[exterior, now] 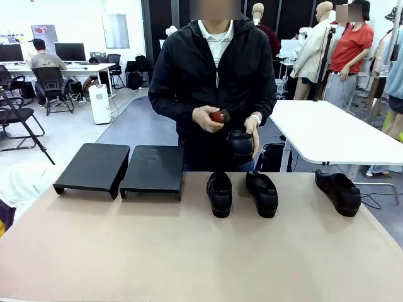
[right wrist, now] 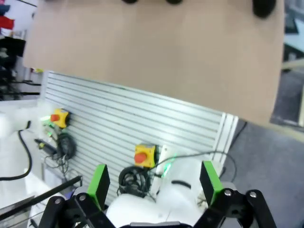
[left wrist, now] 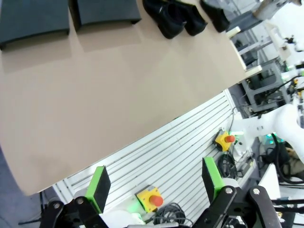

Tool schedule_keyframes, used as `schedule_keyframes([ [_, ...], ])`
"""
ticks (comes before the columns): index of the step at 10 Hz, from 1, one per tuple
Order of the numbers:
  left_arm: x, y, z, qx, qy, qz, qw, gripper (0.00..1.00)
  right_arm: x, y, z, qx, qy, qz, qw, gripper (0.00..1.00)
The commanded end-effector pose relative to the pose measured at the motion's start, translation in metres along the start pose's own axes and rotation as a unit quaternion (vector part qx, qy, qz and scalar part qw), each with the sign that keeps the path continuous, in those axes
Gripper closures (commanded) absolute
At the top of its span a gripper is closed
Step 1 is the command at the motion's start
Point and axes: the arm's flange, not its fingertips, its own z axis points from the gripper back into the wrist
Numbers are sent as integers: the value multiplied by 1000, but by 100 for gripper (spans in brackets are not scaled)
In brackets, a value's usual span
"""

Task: Organize the shoes by placing them on the stand.
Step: Pick up one Shoe and place it in the middle of the table.

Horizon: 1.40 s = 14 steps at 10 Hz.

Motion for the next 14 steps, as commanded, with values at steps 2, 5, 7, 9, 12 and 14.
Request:
schedule_keyframes([
  [2, 0, 1, 3, -10, 0, -7, 1000, 0, 101, 29, -36, -7, -14, 72, 997, 0],
  [5, 0, 1, 3, -10, 0, -7, 1000, 0, 232, 52, -119, -38, -11, 121, 992, 0],
  [7, 0, 1, 3, -10, 0, -7, 1000, 0, 232, 60, -109, -31, -47, 151, 987, 0],
  [9, 0, 1, 3, -10, 0, -7, 1000, 0, 167, 36, -54, -24, -53, 124, 991, 0],
  [12, 0, 1, 3, -10, 0, -7, 1000, 0, 51, 3, -1, -46, -102, 35, 993, 0],
  [14, 0, 1, 3, -10, 0, -7, 1000, 0, 36, 1, -11, -32, -110, 45, 992, 0],
])
